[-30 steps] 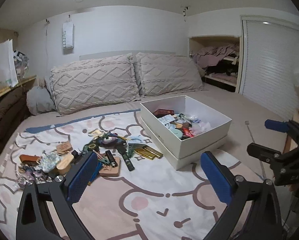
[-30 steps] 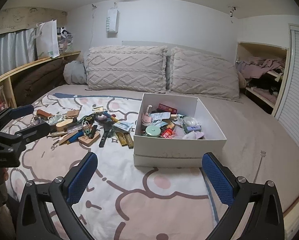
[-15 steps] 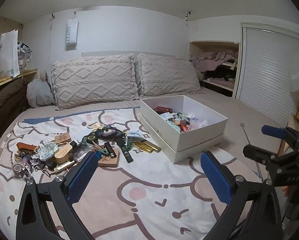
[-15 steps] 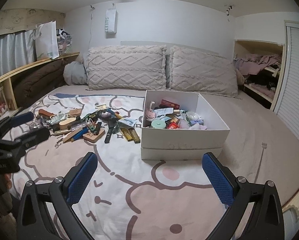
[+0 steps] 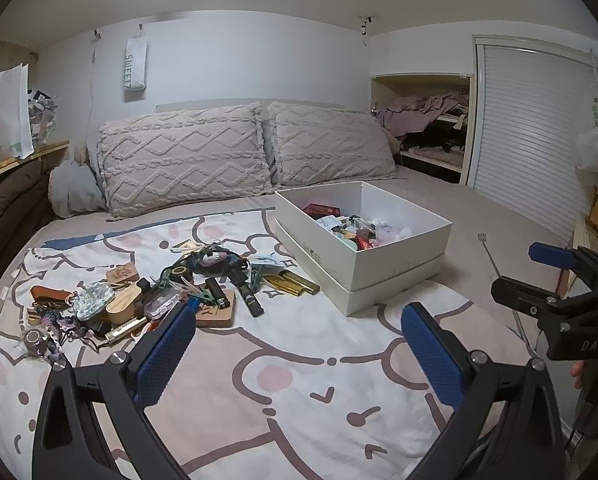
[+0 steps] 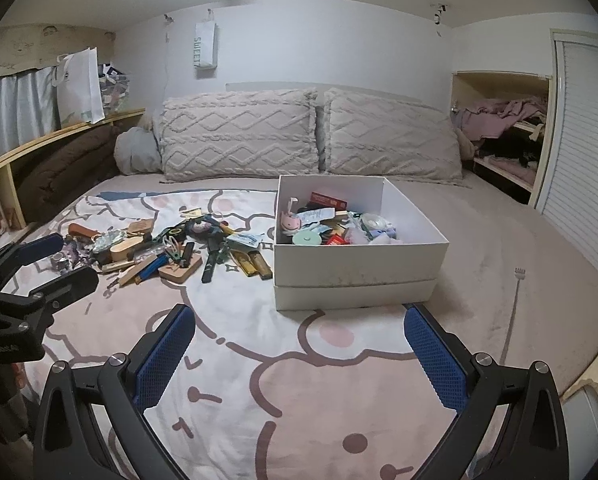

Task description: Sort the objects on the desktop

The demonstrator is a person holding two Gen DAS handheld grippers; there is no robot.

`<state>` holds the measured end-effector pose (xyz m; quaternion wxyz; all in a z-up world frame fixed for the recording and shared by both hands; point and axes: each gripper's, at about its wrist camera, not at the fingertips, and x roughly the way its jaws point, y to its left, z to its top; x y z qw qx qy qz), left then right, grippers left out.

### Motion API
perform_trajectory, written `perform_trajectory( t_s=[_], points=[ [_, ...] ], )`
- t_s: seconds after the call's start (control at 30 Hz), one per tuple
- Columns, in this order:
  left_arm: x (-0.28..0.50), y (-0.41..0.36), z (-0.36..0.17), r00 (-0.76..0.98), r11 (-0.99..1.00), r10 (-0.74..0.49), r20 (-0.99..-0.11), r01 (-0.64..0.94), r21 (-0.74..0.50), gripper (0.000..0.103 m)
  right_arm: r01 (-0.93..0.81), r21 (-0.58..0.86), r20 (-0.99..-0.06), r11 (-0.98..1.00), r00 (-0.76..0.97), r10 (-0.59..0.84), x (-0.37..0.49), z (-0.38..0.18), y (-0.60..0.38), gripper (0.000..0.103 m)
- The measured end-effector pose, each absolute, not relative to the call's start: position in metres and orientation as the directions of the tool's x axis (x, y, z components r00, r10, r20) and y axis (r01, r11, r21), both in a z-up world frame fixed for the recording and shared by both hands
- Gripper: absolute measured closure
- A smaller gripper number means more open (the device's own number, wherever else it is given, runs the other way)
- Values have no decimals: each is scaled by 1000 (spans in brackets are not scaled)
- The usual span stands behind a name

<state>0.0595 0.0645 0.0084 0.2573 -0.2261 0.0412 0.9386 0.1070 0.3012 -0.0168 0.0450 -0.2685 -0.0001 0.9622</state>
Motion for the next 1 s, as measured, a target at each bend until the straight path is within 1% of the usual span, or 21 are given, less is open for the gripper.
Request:
perform_trajectory(
  t_s=[0.33,0.87,1.0],
  points=[
    [59,64,8,-765,-865,465,-445,-501,-42,0,-99,-31,-527,-995,-844,101,108,-21,305,0],
    [61,60,8,-762,-861,477,-438,-506,-59,0,-82,-8,-535,-997,-842,74,106,-22,299,0],
    [59,62,8,-768,-870,461,-444,-490,-55,0,-86,-3,-535,-996,-841,74,107,-22,299,0]
  ],
)
